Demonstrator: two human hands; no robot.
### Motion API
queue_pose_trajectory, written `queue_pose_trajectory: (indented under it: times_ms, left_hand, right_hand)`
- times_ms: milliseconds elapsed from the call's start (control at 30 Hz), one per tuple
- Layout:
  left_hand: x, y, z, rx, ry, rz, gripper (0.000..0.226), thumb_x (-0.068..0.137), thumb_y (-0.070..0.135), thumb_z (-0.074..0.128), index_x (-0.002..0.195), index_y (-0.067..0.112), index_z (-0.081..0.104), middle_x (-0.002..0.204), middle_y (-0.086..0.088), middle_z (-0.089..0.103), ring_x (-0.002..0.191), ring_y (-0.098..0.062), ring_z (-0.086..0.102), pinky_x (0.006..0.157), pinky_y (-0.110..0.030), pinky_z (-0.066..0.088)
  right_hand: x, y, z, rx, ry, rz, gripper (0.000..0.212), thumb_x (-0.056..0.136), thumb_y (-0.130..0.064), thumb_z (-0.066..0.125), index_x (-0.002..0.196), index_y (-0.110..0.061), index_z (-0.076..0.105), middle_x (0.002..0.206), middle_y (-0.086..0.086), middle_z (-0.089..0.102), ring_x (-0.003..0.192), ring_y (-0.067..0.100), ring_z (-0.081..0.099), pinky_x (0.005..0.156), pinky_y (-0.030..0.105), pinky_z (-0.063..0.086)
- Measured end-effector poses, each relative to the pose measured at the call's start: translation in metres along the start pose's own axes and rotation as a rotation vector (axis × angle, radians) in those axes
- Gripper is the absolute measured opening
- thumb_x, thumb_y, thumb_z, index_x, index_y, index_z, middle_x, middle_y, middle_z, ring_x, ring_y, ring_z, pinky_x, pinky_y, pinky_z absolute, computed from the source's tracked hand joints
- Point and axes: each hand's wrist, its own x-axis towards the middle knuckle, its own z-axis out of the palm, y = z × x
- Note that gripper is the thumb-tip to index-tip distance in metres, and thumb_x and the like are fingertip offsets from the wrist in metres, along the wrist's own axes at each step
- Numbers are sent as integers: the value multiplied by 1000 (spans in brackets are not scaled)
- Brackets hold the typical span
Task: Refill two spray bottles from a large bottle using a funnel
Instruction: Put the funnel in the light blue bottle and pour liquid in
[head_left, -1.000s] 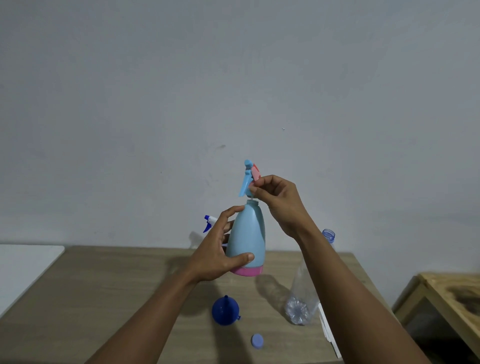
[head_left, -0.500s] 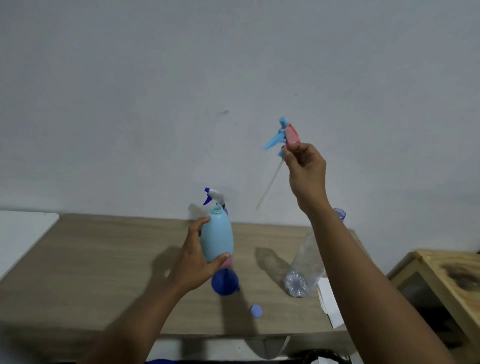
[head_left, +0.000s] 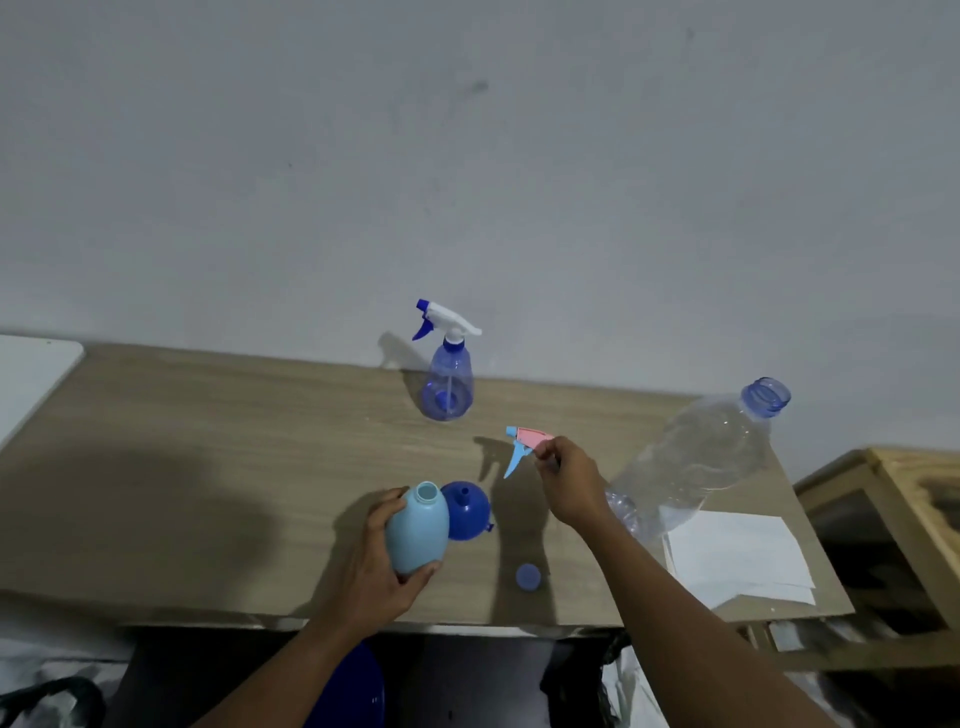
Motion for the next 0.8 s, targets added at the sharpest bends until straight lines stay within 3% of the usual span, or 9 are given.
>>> queue_pose_trajectory:
  times_ms: [100,200,333,433,533,633,700,800]
  left_hand:
    - [1,-8,8,-38,-7,-75,92,67,26,92,139,12,36,147,6,40,133,-4,44,90,-27,56]
    - [3,-10,11,-53,-20,-121,91,66,25,93,139,11,41,143,5,46,129,-6,48,93,-14,50]
    - [1,-18,13,-36,-24,-140,92,69,24,91,142,11,38,146,9,43,132,6,40,98,-6,41]
    - [-5,-25,14,44,-53,-71,94,78,33,83,150,15,25,155,1,34,139,-11,40,106,-24,44]
    - [-7,-31,16,90,-52,3,95,82,35,79,153,18,17,158,-2,27,141,-21,39,105,-34,49]
    - [-6,-34,17,147,-56,94,99,85,37,75,157,23,8,161,-8,19,145,-29,33,101,-41,53]
    - [-6,-36,17,174,-61,114,100,85,38,74,157,23,6,161,-11,19,145,-31,32,101,-44,53]
    - [-6,-37,18,215,-66,106,96,87,42,71,156,16,10,160,-13,22,146,-32,30,102,-49,51]
  right_hand:
    - [3,15,12,-6,-10,35,21,90,4,51,88,-14,62,97,3,61,87,17,56,74,24,43]
    - [5,23,20,-41,-49,60,17,93,-1,53,99,-12,64,99,0,63,87,16,58,74,22,43]
    - [12,27,26,-110,-14,85,15,94,-13,53,93,-27,57,97,5,66,87,26,63,77,36,51]
    - [12,26,26,-189,-12,109,10,95,-18,52,90,-26,51,92,5,64,81,22,58,72,35,48]
    - [11,27,24,-382,-26,61,4,96,-24,51,96,-28,49,88,-1,60,84,25,59,82,40,51]
    - [3,25,22,-403,38,-31,14,95,-18,54,90,-31,51,98,-3,61,90,25,59,86,43,50]
    - [-8,26,26,-417,63,-162,9,94,-13,57,99,-20,62,106,3,61,95,24,57,86,39,49]
    - [-30,30,37,-408,-190,-226,29,85,-5,64,110,-19,67,102,-1,63,91,16,60,79,27,50]
